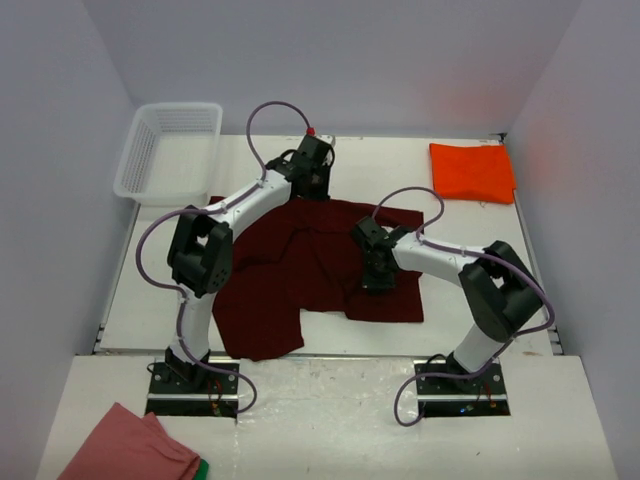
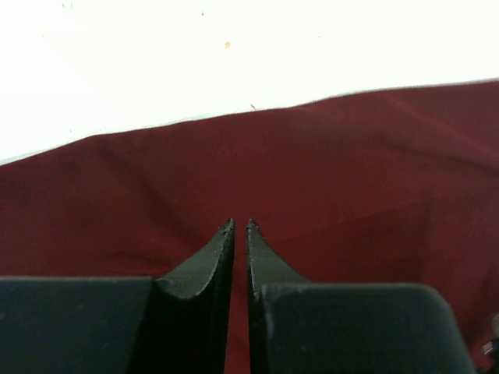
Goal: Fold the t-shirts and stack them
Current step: Fold the flattened tshirt in 1/3 of the way
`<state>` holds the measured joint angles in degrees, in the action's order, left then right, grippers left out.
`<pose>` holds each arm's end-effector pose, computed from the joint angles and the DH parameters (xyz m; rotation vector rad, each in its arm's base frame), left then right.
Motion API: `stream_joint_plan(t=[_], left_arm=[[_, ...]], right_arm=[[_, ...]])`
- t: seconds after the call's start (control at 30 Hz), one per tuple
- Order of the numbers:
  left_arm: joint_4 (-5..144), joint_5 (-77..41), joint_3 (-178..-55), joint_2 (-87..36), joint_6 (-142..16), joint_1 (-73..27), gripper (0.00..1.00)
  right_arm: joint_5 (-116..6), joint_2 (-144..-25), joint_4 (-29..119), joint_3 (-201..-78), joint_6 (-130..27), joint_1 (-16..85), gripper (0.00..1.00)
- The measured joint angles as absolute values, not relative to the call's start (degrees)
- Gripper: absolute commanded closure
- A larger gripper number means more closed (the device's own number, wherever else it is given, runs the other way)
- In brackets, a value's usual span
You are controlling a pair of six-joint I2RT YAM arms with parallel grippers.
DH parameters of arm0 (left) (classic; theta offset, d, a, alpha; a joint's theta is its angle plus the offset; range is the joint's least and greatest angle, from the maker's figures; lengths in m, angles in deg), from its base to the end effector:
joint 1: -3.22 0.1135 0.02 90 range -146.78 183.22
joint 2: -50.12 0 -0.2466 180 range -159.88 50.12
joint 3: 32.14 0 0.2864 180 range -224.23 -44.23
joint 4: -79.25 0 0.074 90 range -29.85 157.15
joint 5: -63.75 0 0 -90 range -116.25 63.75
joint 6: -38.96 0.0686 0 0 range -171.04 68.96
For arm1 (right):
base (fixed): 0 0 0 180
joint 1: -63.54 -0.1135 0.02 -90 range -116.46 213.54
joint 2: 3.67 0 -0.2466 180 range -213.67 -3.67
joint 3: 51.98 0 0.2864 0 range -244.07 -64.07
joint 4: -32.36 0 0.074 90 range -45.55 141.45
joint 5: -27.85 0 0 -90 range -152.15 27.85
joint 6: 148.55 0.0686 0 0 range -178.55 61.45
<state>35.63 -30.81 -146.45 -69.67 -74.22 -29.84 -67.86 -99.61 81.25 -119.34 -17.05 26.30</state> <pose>0.4395 -0.2796 0.1925 0.1750 2.4482 -0.3451 0.2652 0.1930 0.0829 0.1240 2.9057 0.0904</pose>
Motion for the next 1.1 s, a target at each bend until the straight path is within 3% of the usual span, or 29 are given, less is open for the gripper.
stream_joint_plan(t=[0.37, 0.43, 0.47, 0.57, 0.6, 0.67, 0.7, 0.77, 0.87, 1.1], left_arm=[[36.2, -30.5, -144.6, -68.8, -74.2, -29.8, 0.89], [36.3, -30.1, -144.6, -68.8, -74.2, -29.8, 0.89], [36.3, -29.7, -144.6, -68.8, -74.2, -29.8, 0.89], [36.7, -28.5, -144.4, -69.1, -74.4, -29.8, 0.89], [36.8, -27.9, -144.2, -69.2, -74.5, -30.0, 0.89], [37.5, -27.3, -143.2, -69.5, -74.6, -30.2, 0.95], [37.8, -27.1, -142.7, -69.9, -74.9, -30.5, 0.98], [38.4, -26.7, -141.6, -70.8, -75.5, -31.3, 1.0], [38.8, -26.2, -140.2, -72.5, -75.9, -33.5, 1.0], [40.1, -23.8, -140.0, -74.3, -76.1, -40.5, 1.0]], right_arm=[[-72.5, -95.8, 88.2, -118.7, -4.3, 6.6, 1.0], [-75.9, -92.3, 92.1, -119.1, -2.5, 6.0, 0.91], [-77.7, -90.3, 93.7, -119.6, -2.1, 6.5, 0.82], [-80.8, -84.4, 96.4, -122.5, -3.3, 11.6, 0.54], [-81.5, -83.2, 96.4, -124.0, -4.4, 14.8, 0.5], [-82.7, -82.3, 96.1, -126.7, -7.7, 21.4, 0.51], [-82.7, -82.5, 95.7, -127.9, -9.4, 24.8, 0.65], [-82.3, -84.0, 95.1, -130.4, -13.4, 31.3, 0.78], [-81.7, -89.6, 93.9, -134.4, -17.8, 39.4, 0.77], [-73.8, -103.9, 89.9, -138.0, -25.7, 50.8, 0.61]])
